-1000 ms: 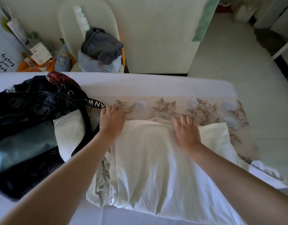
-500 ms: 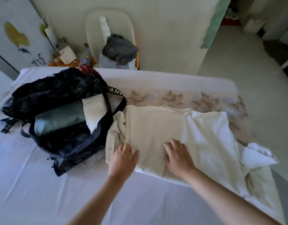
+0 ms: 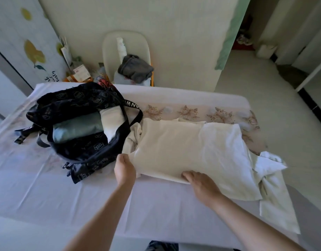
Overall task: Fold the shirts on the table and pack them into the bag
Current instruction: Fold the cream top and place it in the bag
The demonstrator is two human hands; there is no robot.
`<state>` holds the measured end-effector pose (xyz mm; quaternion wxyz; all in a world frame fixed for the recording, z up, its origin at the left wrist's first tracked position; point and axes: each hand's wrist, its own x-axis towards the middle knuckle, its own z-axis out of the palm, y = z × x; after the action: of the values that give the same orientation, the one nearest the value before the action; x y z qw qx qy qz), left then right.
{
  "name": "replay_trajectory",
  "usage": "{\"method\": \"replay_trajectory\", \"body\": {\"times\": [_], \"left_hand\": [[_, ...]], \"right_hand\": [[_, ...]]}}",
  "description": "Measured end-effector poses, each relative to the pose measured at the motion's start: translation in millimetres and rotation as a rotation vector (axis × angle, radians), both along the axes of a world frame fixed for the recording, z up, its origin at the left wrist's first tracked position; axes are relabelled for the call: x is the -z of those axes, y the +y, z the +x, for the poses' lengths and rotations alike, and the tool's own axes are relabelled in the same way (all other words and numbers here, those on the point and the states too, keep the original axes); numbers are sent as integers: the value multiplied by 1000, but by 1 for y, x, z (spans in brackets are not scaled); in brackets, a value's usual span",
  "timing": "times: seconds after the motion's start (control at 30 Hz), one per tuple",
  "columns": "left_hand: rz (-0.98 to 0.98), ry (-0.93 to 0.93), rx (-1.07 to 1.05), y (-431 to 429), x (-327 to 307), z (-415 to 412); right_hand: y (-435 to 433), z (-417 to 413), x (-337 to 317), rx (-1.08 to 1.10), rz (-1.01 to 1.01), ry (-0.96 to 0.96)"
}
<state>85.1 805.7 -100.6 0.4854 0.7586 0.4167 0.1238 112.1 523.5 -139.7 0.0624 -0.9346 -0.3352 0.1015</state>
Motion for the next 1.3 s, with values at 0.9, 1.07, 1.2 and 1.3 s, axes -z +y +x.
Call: {"method": "replay_trajectory", "body": {"times": [0.9, 1.07, 1.2, 1.3], "left_hand": [[784, 289, 1398, -142, 33, 23], [785, 334, 1547, -187, 39, 14], [854, 422, 1458, -209, 32, 17], [862, 469, 1424, -227, 24, 28]], "right_hand": [[-162, -1, -1, 1144, -9, 75], [-182, -16, -2, 1157, 20, 21], [-206, -27, 2, 1153, 83, 246], [-225, -16, -3, 1120, 270, 0]]}}
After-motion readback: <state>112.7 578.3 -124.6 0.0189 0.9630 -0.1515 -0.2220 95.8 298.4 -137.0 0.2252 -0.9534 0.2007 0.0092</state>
